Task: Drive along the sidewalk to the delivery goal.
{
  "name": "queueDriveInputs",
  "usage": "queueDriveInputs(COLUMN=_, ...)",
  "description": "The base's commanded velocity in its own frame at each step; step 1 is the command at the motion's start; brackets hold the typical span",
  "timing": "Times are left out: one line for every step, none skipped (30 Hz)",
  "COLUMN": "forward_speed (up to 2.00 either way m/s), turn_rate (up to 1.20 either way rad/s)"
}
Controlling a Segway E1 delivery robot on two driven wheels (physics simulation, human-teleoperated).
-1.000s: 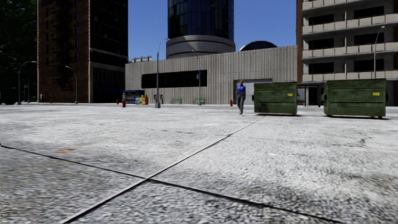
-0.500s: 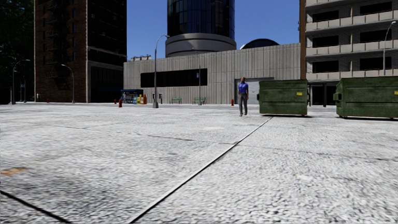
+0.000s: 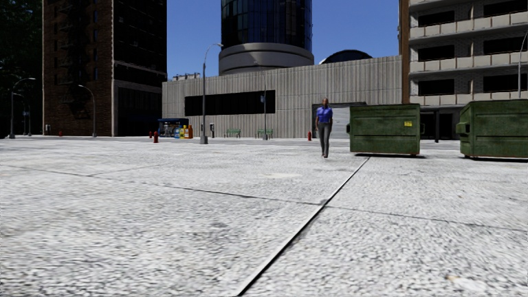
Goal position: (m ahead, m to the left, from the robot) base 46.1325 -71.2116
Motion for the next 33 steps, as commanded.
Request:
queueDriveInputs(forward_speed=1.17, turn_rate=-0.09)
queueDriveInputs(forward_speed=1.17, turn_rate=-0.22)
queueDriveInputs(forward_speed=1.16, turn_rate=-0.38)
queueDriveInputs(forward_speed=1.16, turn_rate=-0.51)
queueDriveInputs(forward_speed=1.16, turn_rate=-0.55)
queueDriveInputs(forward_speed=1.15, turn_rate=-0.56)
queueDriveInputs(forward_speed=1.15, turn_rate=-0.56)
queueDriveInputs(forward_speed=1.15, turn_rate=-0.56)
queueDriveInputs(forward_speed=1.15, turn_rate=-0.56)
queueDriveInputs(forward_speed=1.15, turn_rate=-0.56)
queueDriveInputs(forward_speed=1.15, turn_rate=-0.56)
queueDriveInputs(forward_speed=1.15, turn_rate=-0.56)
queueDriveInputs(forward_speed=1.15, turn_rate=-0.56)
queueDriveInputs(forward_speed=1.15, turn_rate=-0.56)
queueDriveInputs(forward_speed=1.15, turn_rate=-0.56)
queueDriveInputs(forward_speed=1.15, turn_rate=-0.56)
queueDriveInputs(forward_speed=1.15, turn_rate=-0.56)
queueDriveInputs(forward_speed=1.15, turn_rate=-0.56)
queueDriveInputs(forward_speed=1.15, turn_rate=-0.56)
queueDriveInputs(forward_speed=1.16, turn_rate=-0.56)
queueDriveInputs(forward_speed=1.16, turn_rate=-0.54)
queueDriveInputs(forward_speed=1.16, turn_rate=-0.54)
queueDriveInputs(forward_speed=1.17, turn_rate=-0.54)
queueDriveInputs(forward_speed=1.17, turn_rate=-0.54)
queueDriveInputs(forward_speed=1.17, turn_rate=-0.54)
queueDriveInputs(forward_speed=1.17, turn_rate=-0.54)
queueDriveInputs(forward_speed=1.17, turn_rate=-0.54)
queueDriveInputs(forward_speed=1.17, turn_rate=-0.54)
queueDriveInputs(forward_speed=1.17, turn_rate=-0.54)
queueDriveInputs(forward_speed=1.17, turn_rate=-0.54)
queueDriveInputs(forward_speed=1.17, turn_rate=-0.54)
queueDriveInputs(forward_speed=1.17, turn_rate=-0.53)
queueDriveInputs(forward_speed=1.17, turn_rate=-0.49)
